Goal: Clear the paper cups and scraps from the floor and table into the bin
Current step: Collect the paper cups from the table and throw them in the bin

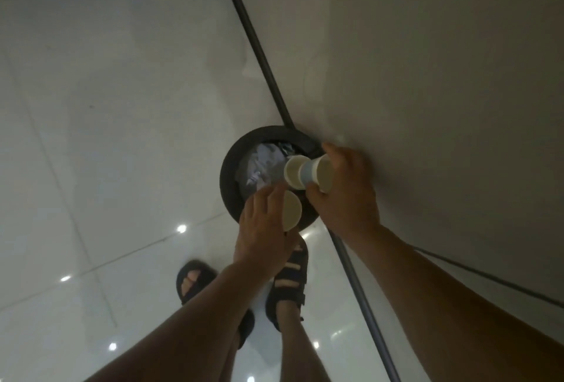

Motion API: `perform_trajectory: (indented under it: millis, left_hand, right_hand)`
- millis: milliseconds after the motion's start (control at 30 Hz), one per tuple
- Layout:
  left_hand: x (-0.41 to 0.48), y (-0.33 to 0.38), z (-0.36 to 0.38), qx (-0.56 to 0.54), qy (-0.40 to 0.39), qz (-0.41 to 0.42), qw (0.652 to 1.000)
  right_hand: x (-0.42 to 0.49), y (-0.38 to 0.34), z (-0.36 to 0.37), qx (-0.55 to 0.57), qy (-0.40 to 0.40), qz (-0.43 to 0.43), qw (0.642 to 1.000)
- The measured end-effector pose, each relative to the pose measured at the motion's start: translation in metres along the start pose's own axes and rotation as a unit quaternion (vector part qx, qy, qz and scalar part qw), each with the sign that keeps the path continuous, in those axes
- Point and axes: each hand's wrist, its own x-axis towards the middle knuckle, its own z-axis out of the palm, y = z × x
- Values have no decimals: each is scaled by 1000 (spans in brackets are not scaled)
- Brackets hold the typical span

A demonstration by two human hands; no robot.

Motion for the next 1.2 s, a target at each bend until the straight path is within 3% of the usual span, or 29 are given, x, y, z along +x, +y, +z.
perform_trajectory:
  millis: [133, 300, 500, 867, 1200]
  left_hand:
    - [18, -19, 16, 27, -13, -19, 999]
    - [39, -42, 12, 137, 74, 43, 987]
    - [38, -60, 34, 222, -21, 46, 974]
    - [33, -56, 22, 220, -24, 44, 974]
    - [-5, -13, -81, 214, -30, -34, 976]
  right_hand:
    - [26, 11, 25, -32, -22, -36, 999]
    - [37, 19, 49, -31, -53, -58, 996]
    - [24, 30, 79, -120, -67, -91, 986]
    - [9, 32, 70, -121, -95, -66, 986]
    - [-56, -23, -5, -97, -109, -52, 988]
